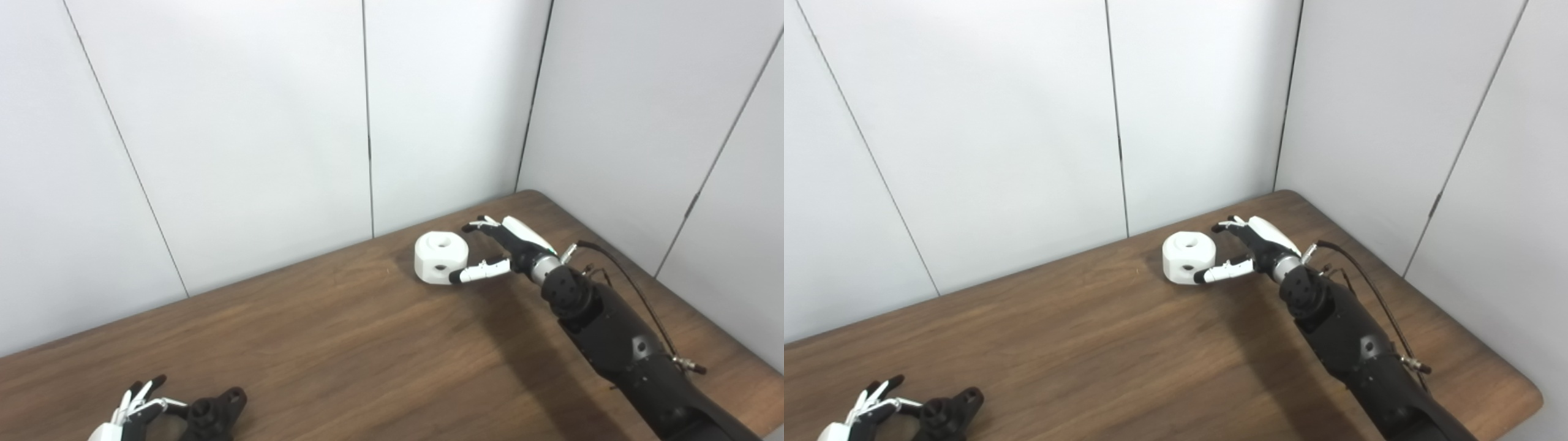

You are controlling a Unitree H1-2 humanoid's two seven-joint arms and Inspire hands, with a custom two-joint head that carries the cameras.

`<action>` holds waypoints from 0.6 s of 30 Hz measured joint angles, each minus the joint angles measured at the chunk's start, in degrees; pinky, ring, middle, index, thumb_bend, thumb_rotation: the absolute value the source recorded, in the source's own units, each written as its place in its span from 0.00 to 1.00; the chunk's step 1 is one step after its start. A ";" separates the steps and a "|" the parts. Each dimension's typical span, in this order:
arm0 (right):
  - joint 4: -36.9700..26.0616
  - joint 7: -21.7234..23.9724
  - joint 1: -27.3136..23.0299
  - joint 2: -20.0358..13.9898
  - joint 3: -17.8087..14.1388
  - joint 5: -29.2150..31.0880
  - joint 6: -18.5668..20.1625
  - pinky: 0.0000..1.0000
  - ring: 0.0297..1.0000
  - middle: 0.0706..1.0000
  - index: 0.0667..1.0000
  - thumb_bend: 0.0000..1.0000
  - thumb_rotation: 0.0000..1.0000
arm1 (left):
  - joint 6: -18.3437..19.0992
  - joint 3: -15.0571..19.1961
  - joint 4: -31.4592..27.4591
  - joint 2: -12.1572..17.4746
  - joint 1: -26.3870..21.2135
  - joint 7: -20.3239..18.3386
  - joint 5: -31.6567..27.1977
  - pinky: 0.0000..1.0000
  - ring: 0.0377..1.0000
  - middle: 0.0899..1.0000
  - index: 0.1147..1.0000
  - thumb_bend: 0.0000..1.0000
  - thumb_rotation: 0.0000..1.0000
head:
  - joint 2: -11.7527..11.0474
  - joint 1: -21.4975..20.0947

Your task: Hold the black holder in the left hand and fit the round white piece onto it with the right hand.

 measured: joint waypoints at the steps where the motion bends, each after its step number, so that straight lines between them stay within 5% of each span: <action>1: -0.19 0.13 0.00 0.03 0.05 0.00 0.05 1.00 1.00 1.00 0.89 1.00 0.48 | 0.00 0.09 0.00 -0.02 0.05 0.00 0.00 1.00 1.00 0.90 0.42 0.52 0.04 | -0.09 0.09; 18: -0.94 -1.14 -0.61 1.09 0.97 -1.19 -0.17 1.00 1.00 1.00 0.88 1.00 0.49 | 0.10 0.62 -0.42 -0.17 0.47 0.00 0.25 1.00 1.00 0.90 0.42 0.52 0.04 | -0.09 1.23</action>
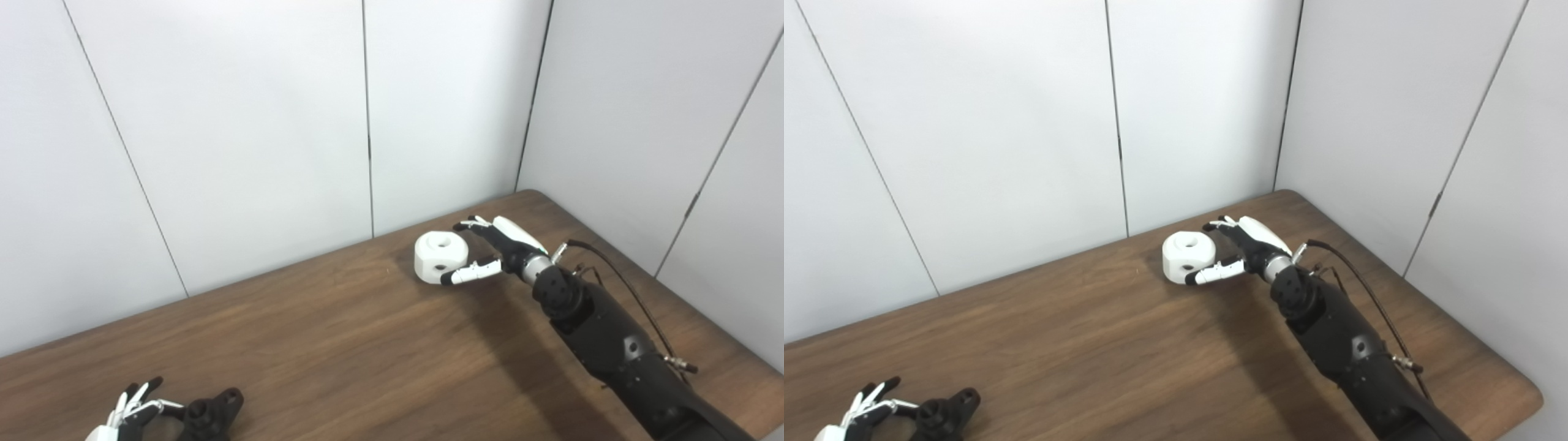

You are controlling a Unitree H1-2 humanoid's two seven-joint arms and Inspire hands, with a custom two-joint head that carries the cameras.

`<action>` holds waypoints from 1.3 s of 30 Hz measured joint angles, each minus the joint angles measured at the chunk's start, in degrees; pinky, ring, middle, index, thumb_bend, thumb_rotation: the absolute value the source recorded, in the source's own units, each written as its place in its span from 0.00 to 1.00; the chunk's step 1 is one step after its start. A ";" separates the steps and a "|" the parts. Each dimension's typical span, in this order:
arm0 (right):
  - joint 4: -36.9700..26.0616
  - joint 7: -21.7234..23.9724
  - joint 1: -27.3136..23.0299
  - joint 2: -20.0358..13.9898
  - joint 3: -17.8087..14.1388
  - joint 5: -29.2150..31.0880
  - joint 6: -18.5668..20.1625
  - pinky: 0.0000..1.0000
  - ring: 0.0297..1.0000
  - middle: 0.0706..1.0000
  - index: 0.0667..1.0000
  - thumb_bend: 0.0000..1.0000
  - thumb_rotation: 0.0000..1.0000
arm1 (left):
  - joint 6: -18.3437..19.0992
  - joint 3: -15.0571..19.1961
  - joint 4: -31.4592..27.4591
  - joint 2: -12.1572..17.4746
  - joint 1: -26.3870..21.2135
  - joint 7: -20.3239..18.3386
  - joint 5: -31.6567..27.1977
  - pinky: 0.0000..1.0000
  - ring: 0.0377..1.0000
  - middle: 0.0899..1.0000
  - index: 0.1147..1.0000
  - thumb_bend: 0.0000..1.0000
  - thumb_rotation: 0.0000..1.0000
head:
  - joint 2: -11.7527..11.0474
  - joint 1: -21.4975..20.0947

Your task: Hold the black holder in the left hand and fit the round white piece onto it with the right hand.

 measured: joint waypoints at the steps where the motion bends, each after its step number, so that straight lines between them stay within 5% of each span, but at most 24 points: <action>1: -0.09 -0.11 0.00 0.11 0.01 -0.02 -0.01 1.00 1.00 1.00 0.88 1.00 0.49 | -0.01 0.04 -0.04 0.00 0.05 0.00 -0.01 1.00 1.00 0.90 0.42 0.52 0.04 | 0.00 0.17; 12: -1.83 -0.14 -0.02 1.31 0.38 -0.79 0.49 1.00 1.00 1.00 0.84 1.00 0.35 | 1.73 0.23 -1.97 0.10 1.47 -0.20 0.28 1.00 1.00 0.90 0.42 0.52 0.04 | 0.44 0.70; 22: -0.18 -0.60 0.00 1.49 1.66 -3.41 0.33 0.99 1.00 1.00 0.86 1.00 0.44 | 2.12 0.23 -3.25 0.09 2.41 -0.39 0.34 1.00 1.00 0.90 0.42 0.52 0.04 | 0.79 0.97; 39: 0.81 -0.70 -0.40 1.46 2.64 -3.73 0.16 1.00 1.00 1.00 0.87 1.00 0.40 | 2.38 0.27 -5.55 0.14 4.32 -0.81 0.29 1.00 1.00 0.91 0.42 0.52 0.04 | 2.20 1.14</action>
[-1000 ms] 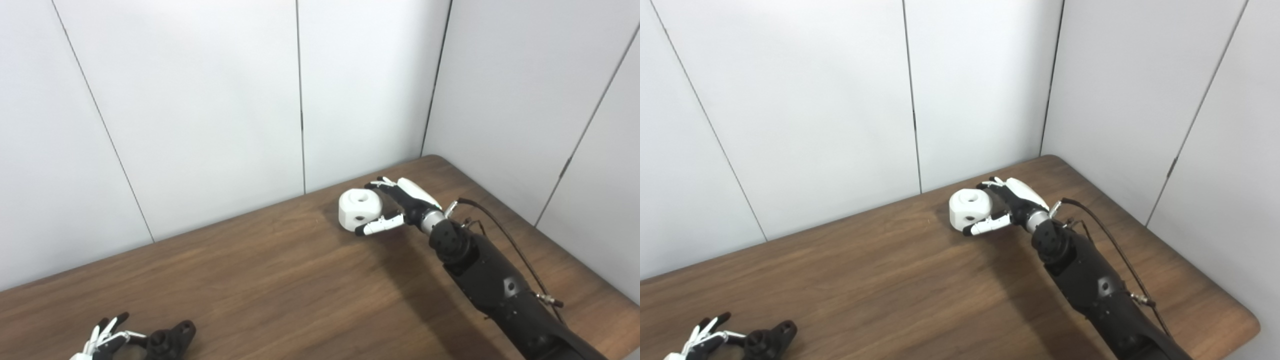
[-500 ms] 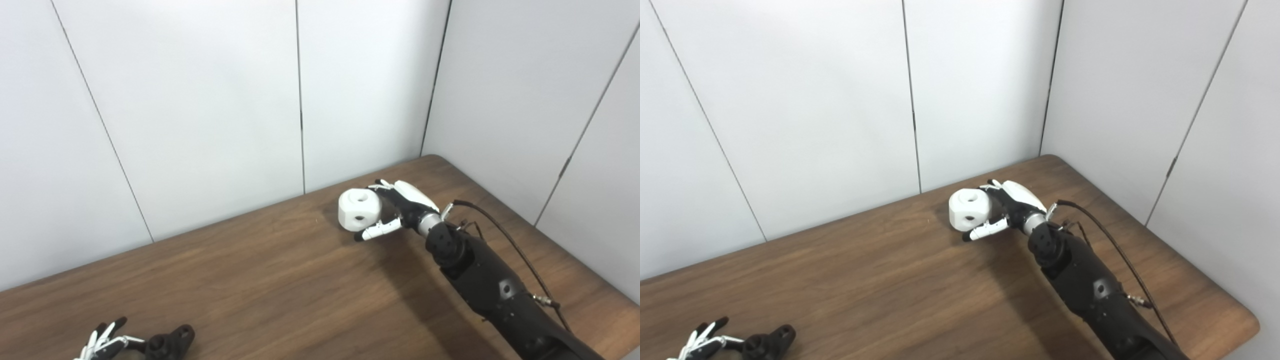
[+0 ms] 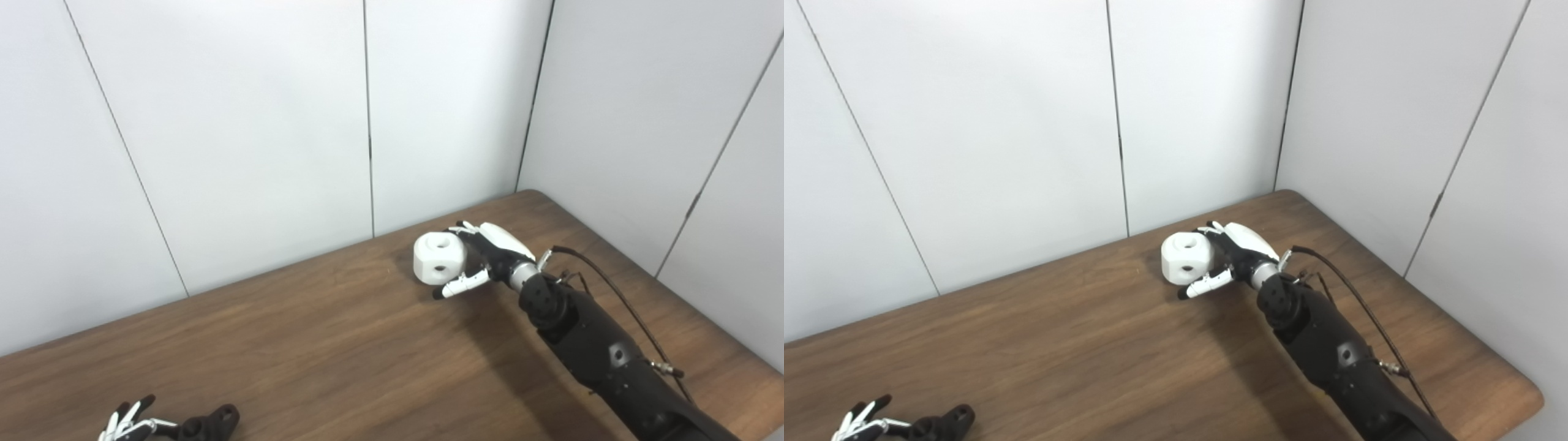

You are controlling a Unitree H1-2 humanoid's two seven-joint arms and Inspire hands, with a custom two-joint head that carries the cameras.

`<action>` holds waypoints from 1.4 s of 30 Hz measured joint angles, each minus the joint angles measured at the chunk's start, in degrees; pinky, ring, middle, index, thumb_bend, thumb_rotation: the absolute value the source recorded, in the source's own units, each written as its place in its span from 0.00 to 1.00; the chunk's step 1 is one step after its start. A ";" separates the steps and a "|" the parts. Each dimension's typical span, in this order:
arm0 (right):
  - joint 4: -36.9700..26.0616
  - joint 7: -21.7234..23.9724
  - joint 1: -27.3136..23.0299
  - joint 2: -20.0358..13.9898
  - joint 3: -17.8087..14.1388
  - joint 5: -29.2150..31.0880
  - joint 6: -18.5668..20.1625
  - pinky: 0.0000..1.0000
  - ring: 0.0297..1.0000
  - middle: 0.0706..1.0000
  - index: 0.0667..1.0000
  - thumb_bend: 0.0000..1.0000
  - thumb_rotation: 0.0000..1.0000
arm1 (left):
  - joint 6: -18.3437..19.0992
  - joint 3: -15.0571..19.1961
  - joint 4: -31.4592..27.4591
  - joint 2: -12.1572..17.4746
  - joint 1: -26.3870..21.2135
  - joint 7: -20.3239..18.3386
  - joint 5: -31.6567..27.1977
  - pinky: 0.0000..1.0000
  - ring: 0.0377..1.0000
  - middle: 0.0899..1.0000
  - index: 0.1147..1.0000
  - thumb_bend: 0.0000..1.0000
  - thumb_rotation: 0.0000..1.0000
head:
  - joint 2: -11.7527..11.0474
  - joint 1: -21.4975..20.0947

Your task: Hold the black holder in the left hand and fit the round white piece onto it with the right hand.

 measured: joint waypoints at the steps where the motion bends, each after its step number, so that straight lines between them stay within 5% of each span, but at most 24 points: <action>1: 0.04 0.02 0.01 0.00 0.02 -0.16 0.29 1.00 1.00 1.00 0.87 1.00 0.39 | 0.00 0.01 -0.15 0.01 0.14 -0.06 0.00 1.00 1.00 0.91 0.42 0.52 0.04 | 0.00 0.00; 14: 0.27 0.44 -1.94 0.02 0.84 -0.73 1.24 1.00 1.00 1.00 0.81 1.00 0.38 | -0.13 0.11 -0.53 0.03 0.61 -0.06 0.00 1.00 1.00 0.91 0.42 0.52 0.04 | 0.26 0.26; 25: 1.81 -1.73 -2.62 0.88 1.00 -1.96 1.03 0.98 1.00 0.98 0.76 1.00 0.48 | -0.24 0.22 -1.29 0.03 1.31 -0.12 -0.04 1.00 1.00 0.91 0.42 0.52 0.04 | 0.35 0.44; 42: 5.88 -5.48 -3.48 1.82 0.96 -1.81 -0.53 0.96 0.97 0.91 0.60 0.81 0.20 | -0.30 0.30 -1.44 0.00 1.43 -0.14 -0.15 1.00 1.00 0.91 0.42 0.52 0.04 | 0.26 0.18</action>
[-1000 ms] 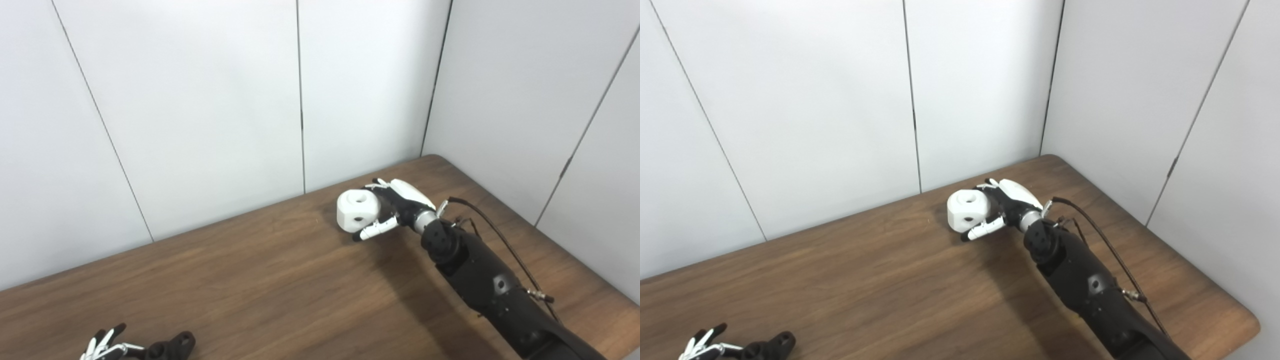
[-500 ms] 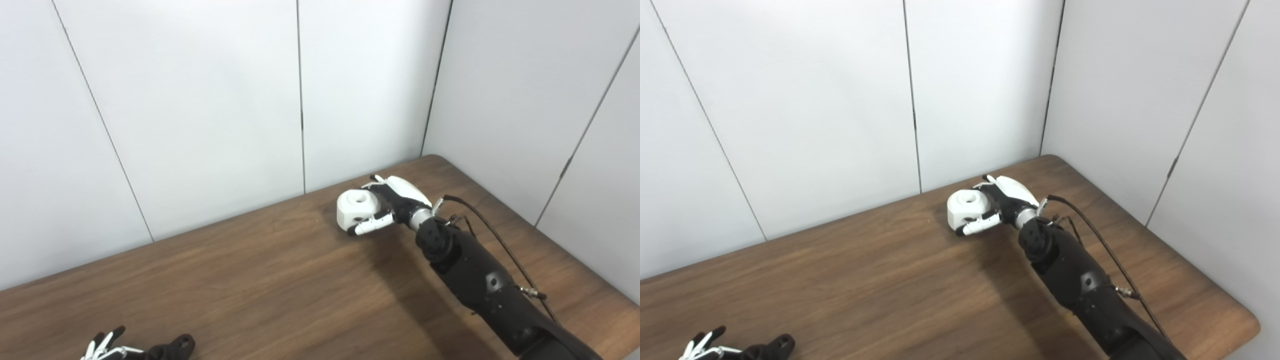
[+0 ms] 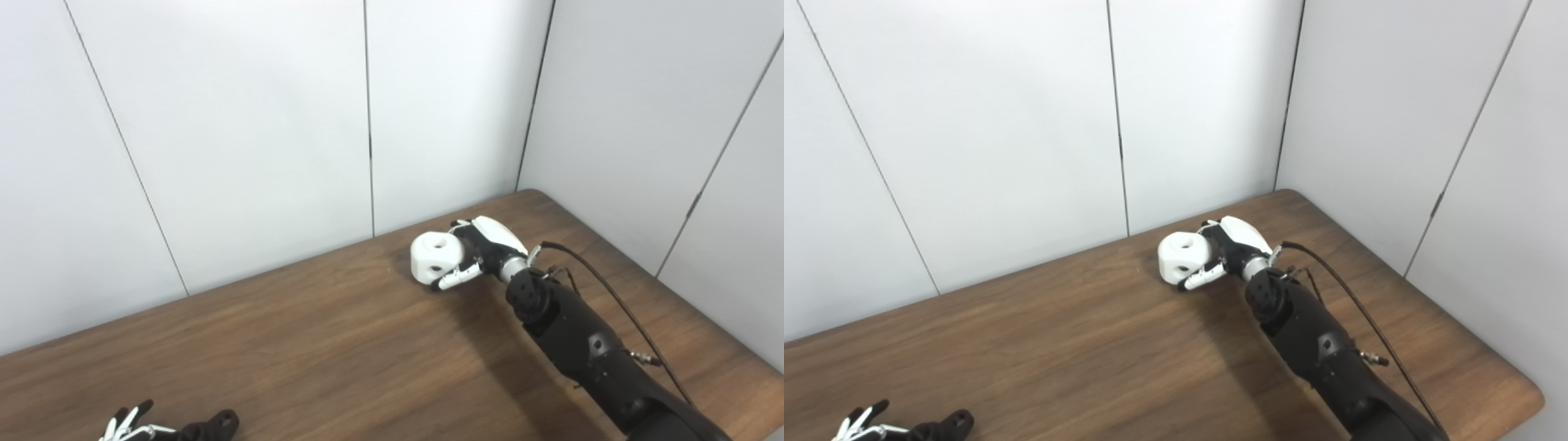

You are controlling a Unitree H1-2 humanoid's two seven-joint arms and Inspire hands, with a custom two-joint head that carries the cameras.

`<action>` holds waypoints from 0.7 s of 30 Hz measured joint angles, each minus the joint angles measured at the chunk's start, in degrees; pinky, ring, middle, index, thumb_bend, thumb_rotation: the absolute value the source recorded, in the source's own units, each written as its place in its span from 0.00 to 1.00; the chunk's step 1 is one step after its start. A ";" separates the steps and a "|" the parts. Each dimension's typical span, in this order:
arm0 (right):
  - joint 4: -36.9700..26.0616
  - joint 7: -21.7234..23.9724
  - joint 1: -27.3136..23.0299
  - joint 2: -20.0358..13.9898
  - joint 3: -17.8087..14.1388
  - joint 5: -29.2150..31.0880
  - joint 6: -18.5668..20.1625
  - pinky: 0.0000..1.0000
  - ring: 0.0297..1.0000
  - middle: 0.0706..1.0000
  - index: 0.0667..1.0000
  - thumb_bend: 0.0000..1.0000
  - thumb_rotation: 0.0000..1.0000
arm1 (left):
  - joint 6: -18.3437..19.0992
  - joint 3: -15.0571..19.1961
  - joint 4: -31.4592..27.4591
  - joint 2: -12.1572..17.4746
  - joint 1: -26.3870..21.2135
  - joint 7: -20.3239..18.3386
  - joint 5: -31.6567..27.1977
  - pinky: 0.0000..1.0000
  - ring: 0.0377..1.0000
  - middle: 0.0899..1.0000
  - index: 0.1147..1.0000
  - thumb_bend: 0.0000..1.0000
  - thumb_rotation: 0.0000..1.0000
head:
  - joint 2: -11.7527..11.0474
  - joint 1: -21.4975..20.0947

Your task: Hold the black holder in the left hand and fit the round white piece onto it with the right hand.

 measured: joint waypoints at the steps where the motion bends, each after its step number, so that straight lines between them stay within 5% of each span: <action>1: 0.16 -0.20 0.00 0.00 0.01 -0.01 0.00 0.96 0.97 0.91 0.60 0.81 0.19 | 0.00 0.00 0.00 0.00 0.00 -0.01 0.01 1.00 1.00 0.91 0.42 0.52 0.04 | 0.00 0.00; 7: 0.43 -0.65 -0.30 -0.01 0.13 -0.07 -0.43 0.95 0.96 0.89 0.55 0.81 0.12 | 0.03 -0.03 0.00 -0.01 -0.03 -0.06 0.02 1.00 1.00 0.91 0.42 0.52 0.04 | -0.09 -0.09; 10: 2.08 -1.72 -0.89 -0.02 0.15 -0.10 -2.37 0.96 0.95 0.87 0.47 0.58 0.14 | 0.05 -0.04 0.00 -0.04 -0.06 -0.07 0.05 1.00 1.00 0.91 0.42 0.52 0.04 | -0.26 0.00; 12: 3.18 -2.66 -1.16 -0.10 0.12 -0.08 -3.28 0.97 0.95 0.86 0.46 0.54 0.14 | 0.05 -0.05 0.01 -0.05 -0.06 -0.07 0.06 1.00 1.00 0.91 0.42 0.52 0.04 | -0.26 0.00; 21: 3.88 -2.97 -1.32 -0.18 0.13 0.08 -4.60 0.97 0.94 0.84 0.45 0.52 0.13 | 0.05 -0.07 0.14 -0.13 -0.18 -0.03 0.23 1.00 1.00 0.90 0.42 0.52 0.04 | -0.53 0.18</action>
